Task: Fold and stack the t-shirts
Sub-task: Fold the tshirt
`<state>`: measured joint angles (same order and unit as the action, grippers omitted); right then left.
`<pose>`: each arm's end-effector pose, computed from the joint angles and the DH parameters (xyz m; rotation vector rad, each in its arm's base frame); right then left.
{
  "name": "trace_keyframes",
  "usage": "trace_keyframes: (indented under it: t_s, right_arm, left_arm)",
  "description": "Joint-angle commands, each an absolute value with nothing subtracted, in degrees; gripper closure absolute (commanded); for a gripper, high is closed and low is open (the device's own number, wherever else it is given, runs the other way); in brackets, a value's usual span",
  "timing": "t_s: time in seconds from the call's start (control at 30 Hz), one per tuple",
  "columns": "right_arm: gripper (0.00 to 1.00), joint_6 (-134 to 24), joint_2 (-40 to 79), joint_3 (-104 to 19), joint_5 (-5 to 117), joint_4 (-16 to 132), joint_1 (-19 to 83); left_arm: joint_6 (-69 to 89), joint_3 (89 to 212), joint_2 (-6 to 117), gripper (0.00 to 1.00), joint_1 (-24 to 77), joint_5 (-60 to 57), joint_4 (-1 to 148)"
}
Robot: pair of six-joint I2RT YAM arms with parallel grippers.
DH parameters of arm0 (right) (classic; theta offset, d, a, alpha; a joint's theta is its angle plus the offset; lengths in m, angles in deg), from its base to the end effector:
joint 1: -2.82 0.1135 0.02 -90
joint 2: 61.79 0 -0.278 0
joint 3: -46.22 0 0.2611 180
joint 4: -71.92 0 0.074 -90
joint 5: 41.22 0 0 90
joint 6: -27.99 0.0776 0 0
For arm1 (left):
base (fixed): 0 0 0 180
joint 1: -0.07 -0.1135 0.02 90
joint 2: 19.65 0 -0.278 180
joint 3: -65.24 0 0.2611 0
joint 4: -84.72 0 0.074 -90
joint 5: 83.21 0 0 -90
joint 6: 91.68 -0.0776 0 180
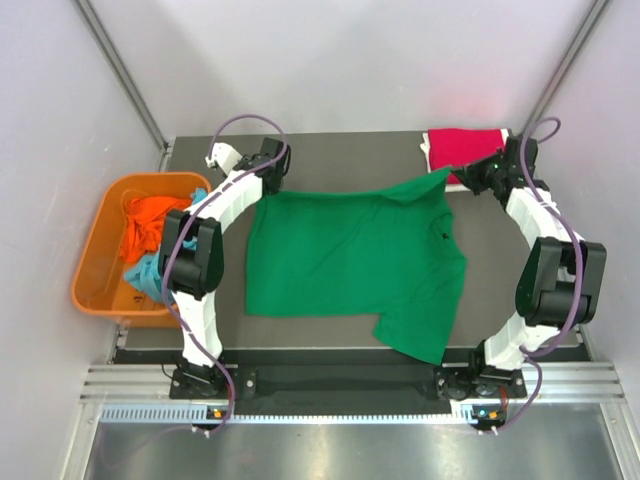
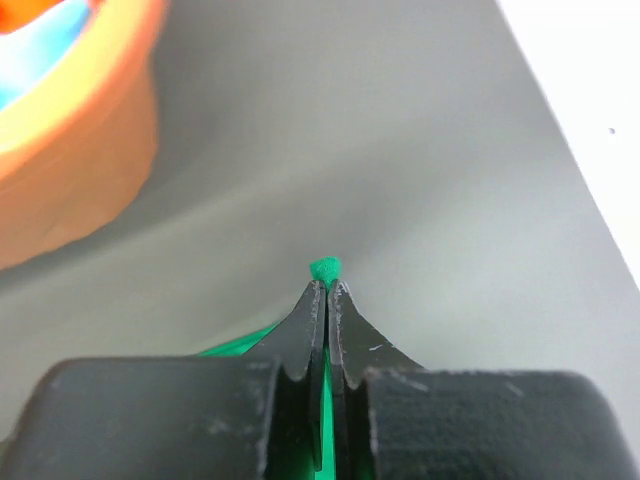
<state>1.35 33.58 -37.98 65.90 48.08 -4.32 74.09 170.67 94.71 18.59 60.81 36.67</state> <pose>0.4231 -0.0300 0.2547 1.1714 1.9673 0.8628 0.4540 -0.0859 0.2259 -1.2684 1.6700 0.2683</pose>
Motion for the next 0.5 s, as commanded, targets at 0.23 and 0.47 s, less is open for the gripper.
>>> trace_keyframes:
  t_s: [0.23, 0.47]
  right_arm:
    - [1.00, -0.57, 37.08, -44.23, 68.82, 62.05, -3.24]
    - [1.00, -1.27, 41.39, -47.05, 68.82, 63.37, -2.81]
  left_arm:
    - [58.71, 171.95, 95.39, 1.00, 17.91, 62.34, 53.85]
    - [52.38, 174.95, 99.70, 1.00, 17.03, 61.73, 58.51]
